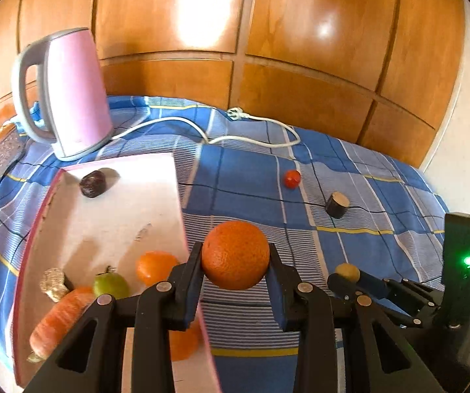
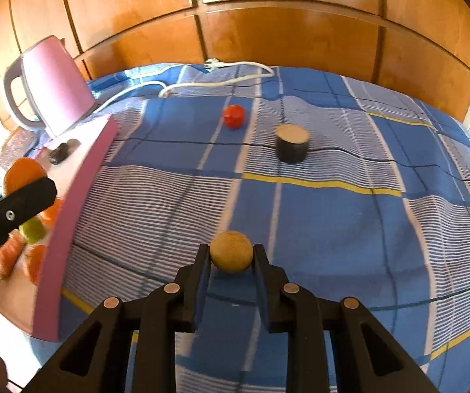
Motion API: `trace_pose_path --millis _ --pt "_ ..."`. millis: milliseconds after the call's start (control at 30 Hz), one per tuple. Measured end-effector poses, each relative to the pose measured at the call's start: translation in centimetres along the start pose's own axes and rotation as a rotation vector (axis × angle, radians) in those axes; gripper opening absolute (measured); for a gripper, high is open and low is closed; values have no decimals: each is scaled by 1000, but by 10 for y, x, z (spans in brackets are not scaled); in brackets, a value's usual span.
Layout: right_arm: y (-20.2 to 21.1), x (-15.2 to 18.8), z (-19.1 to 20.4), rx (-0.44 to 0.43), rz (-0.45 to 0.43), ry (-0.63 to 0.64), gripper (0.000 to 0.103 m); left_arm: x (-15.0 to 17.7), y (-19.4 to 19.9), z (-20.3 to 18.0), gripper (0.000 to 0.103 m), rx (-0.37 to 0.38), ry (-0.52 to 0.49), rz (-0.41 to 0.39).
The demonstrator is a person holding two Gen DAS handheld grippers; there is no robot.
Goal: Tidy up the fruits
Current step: 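Carry the orange and yellow fruit into the tray and open both grippers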
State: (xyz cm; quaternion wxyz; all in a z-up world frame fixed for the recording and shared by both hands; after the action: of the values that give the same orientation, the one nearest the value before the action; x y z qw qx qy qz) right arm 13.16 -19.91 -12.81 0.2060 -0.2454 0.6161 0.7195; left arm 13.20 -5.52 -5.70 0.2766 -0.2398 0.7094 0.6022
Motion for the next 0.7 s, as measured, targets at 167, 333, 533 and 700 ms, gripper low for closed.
trace_pose_path --millis 167,333,533,700 --pt "11 -6 23 -44 -21 14 25 1 7 19 36 -18 34 -12" --pt "20 -13 50 -93 -36 50 25 -2 13 40 36 -45 67 -29" --pt "25 -15 85 -147 -36 108 25 -11 22 71 36 -86 110 -60" --pt "26 -16 113 -188 -27 163 26 -13 27 96 36 -126 135 -79"
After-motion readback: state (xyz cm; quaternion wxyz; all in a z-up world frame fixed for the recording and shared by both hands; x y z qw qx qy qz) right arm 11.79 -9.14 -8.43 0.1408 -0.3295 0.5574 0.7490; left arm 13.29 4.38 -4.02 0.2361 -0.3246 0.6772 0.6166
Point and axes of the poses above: each gripper's, at about its wrist camera, not at the fingertips, and y roughly against the way its jaws point, z to its left, x to its underside, the point moved 9 cm from there along -y, roughly the way its jaws point, and after that the axes turned 2 degrees about z, right-handed, at the moved point
